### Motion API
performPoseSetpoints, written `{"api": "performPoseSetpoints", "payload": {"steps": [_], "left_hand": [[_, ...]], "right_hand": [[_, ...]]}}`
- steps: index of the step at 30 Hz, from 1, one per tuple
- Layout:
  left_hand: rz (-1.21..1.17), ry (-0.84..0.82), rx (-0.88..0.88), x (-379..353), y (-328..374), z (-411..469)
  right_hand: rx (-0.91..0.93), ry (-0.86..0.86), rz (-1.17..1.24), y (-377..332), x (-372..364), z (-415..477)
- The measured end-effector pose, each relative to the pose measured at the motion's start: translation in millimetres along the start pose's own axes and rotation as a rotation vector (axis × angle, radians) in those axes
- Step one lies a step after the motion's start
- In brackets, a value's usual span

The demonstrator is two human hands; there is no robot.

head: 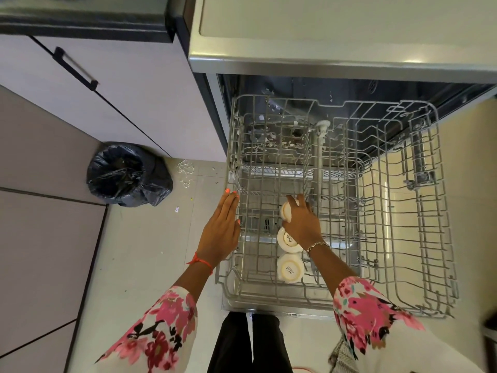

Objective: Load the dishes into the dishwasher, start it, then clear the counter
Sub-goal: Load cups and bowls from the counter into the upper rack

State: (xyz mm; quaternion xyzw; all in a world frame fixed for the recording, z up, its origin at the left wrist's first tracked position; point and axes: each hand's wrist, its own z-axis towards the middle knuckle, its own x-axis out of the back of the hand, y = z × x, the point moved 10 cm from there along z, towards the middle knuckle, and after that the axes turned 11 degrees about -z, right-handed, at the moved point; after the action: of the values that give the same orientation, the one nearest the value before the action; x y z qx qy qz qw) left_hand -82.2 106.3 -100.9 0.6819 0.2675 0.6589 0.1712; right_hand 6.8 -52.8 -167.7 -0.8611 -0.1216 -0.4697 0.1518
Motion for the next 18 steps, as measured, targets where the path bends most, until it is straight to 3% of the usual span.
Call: {"api": "performPoseSetpoints", "payload": {"steps": [12, 18], "left_hand": [[0.025, -0.089, -0.051, -2, -2, 0], [0.051, -0.077, -0.076, 51, 6, -9]], "right_hand": [[0.018, 0.038, 0.011, -1, 15, -11], [0.067, 0.118, 0.002, -38, 66, -32]]}}
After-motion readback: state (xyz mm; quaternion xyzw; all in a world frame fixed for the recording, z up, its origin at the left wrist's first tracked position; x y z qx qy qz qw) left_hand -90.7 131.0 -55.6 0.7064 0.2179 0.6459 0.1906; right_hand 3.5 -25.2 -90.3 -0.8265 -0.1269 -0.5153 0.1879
